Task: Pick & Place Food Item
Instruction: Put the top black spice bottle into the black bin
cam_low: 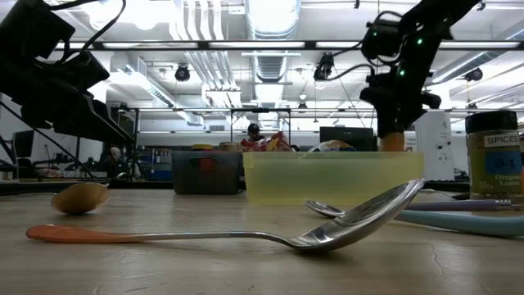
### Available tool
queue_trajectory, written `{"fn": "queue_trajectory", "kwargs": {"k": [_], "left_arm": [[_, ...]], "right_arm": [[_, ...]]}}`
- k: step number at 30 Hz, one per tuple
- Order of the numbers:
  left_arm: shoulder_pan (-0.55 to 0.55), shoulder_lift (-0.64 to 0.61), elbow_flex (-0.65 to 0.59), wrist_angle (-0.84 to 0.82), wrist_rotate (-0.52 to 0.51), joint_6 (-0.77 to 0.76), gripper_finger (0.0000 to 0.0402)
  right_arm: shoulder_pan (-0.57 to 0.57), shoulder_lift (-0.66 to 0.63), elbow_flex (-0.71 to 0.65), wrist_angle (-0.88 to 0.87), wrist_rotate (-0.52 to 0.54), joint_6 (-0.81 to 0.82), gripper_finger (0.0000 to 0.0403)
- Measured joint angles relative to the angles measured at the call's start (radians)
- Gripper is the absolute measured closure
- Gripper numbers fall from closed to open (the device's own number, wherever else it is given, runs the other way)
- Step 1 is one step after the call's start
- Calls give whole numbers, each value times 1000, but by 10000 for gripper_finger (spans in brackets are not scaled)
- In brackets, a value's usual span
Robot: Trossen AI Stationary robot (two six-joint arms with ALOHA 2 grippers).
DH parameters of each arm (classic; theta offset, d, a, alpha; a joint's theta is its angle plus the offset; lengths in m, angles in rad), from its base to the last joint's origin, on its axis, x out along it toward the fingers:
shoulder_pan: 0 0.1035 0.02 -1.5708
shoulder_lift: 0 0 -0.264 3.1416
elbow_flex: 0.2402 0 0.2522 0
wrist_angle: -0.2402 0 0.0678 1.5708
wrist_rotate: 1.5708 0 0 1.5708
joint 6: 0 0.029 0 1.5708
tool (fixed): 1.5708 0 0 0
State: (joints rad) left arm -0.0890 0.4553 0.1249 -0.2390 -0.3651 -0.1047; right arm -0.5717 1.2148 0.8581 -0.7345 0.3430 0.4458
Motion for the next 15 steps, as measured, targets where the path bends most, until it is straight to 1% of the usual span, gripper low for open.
{"fn": "queue_trajectory", "kwargs": {"k": [7,15], "left_arm": [[0,0,0,0,0,0,85],[0,0,0,0,0,0,85]], "right_arm": [[44,-115,1,-14,-79,0,174],[131,-201,12,9,-91,-4,174]]}}
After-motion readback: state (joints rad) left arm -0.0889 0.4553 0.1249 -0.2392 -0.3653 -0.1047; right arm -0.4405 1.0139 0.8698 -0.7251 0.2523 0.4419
